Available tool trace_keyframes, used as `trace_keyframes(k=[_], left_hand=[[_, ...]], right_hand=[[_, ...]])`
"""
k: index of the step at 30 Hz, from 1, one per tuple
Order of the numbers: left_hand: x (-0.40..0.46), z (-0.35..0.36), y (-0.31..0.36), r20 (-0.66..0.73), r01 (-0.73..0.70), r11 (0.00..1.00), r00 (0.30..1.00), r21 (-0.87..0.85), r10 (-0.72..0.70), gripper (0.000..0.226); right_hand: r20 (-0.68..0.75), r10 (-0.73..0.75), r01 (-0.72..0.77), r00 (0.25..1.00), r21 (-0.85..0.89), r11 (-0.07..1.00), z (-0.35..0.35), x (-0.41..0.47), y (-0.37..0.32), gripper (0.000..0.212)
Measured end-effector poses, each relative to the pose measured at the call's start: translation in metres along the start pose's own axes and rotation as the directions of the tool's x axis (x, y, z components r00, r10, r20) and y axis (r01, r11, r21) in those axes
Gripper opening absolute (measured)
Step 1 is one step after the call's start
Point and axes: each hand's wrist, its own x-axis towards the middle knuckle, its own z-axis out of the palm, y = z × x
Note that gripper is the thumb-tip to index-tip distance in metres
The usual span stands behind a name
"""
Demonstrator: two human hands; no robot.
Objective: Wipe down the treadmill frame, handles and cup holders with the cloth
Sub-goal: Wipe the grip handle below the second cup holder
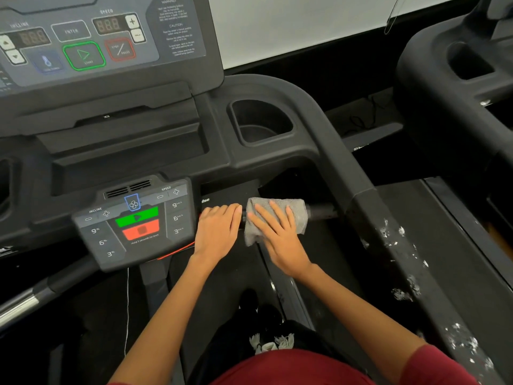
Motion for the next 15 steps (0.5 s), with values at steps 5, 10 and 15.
trace_keyframes(k=[5,10,15], left_hand=[[0.0,0.001,-0.001,0.04,0.01,1.0,0.999,0.028,-0.011,0.041],[0.0,0.002,-0.002,0.055,-0.009,1.0,0.998,0.03,0.007,0.043],[-0.001,0.003,-0.003,0.029,-0.017,0.999,0.999,0.036,0.016,0.04]], right_hand=[[0.034,-0.066,0.072,0.997,-0.227,0.971,-0.018,-0.016,0.05,0.095],[0.055,-0.046,0.057,0.997,-0.217,0.974,-0.034,-0.018,0.08,0.081],[-0.013,0.04,-0.04,0.999,-0.047,0.998,-0.041,-0.015,0.081,0.049]])
